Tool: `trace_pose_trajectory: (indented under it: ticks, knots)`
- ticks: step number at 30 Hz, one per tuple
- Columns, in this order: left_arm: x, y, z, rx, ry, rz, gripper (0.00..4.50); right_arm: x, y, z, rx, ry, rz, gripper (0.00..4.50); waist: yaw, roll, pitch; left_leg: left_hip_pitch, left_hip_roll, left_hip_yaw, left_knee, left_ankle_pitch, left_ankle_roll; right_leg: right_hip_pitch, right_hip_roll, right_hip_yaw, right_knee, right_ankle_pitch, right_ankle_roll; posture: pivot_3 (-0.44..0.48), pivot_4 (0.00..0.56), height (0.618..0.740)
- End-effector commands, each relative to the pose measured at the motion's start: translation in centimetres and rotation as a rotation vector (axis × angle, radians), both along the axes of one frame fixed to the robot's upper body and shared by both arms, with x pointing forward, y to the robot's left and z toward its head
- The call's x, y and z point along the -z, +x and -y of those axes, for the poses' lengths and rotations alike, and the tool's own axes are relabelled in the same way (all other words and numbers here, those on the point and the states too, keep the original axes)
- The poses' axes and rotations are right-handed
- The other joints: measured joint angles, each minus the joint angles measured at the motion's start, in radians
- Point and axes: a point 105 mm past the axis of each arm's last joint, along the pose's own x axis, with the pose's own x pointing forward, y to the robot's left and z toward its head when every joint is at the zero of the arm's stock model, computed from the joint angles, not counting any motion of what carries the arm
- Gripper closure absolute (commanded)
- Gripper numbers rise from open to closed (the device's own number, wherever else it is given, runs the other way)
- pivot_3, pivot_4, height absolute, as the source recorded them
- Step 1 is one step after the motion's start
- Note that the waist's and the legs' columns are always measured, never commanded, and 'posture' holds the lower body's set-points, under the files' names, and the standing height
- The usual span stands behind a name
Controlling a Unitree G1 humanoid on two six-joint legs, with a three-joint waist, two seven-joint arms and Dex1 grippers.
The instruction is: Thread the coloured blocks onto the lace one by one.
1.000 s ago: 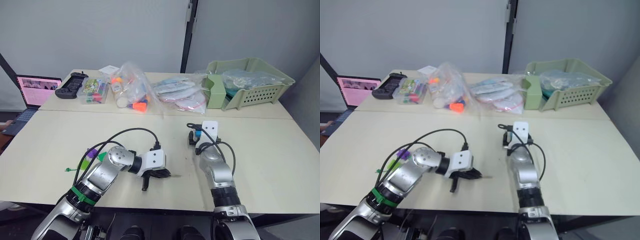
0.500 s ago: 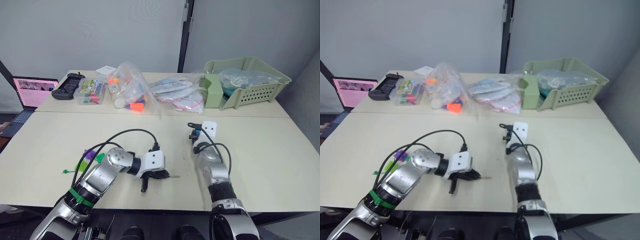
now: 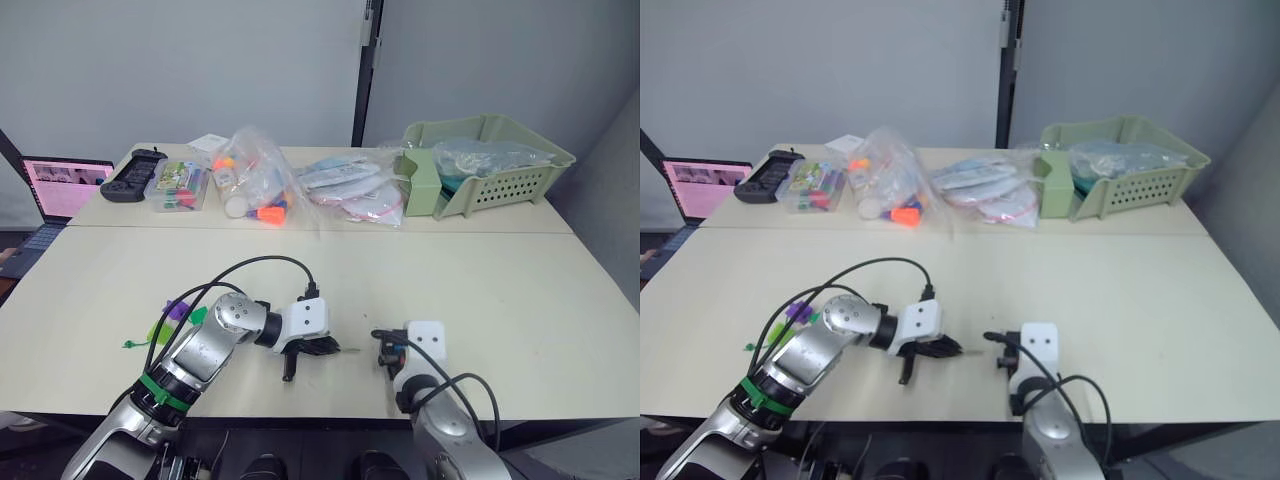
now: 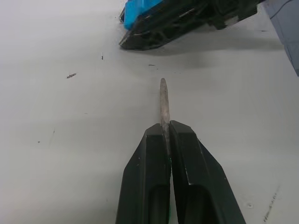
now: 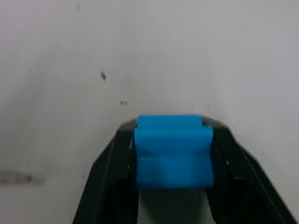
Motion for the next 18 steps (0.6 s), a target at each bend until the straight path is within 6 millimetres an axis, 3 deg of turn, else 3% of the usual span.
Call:
trace_pose_trajectory:
  ticks: [1,3,5,11,15,18]
  knots:
    - [-0.9,0.0,0.2,0.023,-0.017,0.034,4.5,1.6,-0.7,-1.1,-0.013,0.068,-0.099,3.28,0.0,-0.001,0.0,0.0,0.0,0.0,0.0,0.0,0.0,0.0,0.0,0.0,0.0,0.0,0.0,0.0,0.15,0.74]
    - [-0.9,0.0,0.2,0.024,-0.016,0.034,4.5,1.5,-0.6,-1.0,0.0,0.09,-0.097,3.28,-0.001,-0.001,-0.001,0.0,0.0,0.0,-0.001,0.0,0.0,0.0,0.0,0.0,0.0,0.0,-0.001,0.0,0.15,0.74]
    - [-0.9,0.0,0.1,0.024,-0.014,0.032,4.5,0.4,-0.2,-0.2,0.029,0.101,-0.045,2.25,0.0,-0.001,-0.001,0.0,0.0,0.0,-0.002,0.0,0.0,0.0,0.0,0.0,0.0,0.002,-0.003,0.0,0.15,0.74]
    - [-0.8,0.0,0.0,0.021,-0.012,0.028,4.5,-4.0,0.2,1.1,-0.017,0.074,0.141,0.19,0.006,-0.001,-0.001,-0.002,-0.001,0.0,-0.002,0.0,0.0,-0.001,-0.002,0.0,0.0,0.001,-0.002,0.0,0.15,0.74]
    - [-0.8,-0.1,0.1,0.018,-0.017,0.028,4.5,-6.6,0.1,2.2,-0.276,-0.049,0.234,0.02,0.006,-0.001,0.0,-0.003,-0.002,0.0,-0.001,0.0,0.0,-0.001,-0.003,0.0,-0.002,0.002,-0.002,0.0,0.15,0.74]
    - [-0.9,0.0,0.2,0.012,-0.02,0.029,4.5,-7.1,-0.5,2.1,-0.557,-0.074,0.197,0.02,0.006,-0.002,0.0,-0.003,-0.003,0.001,-0.001,0.0,0.0,0.0,-0.002,0.0,-0.002,0.002,-0.003,0.0,0.15,0.74]
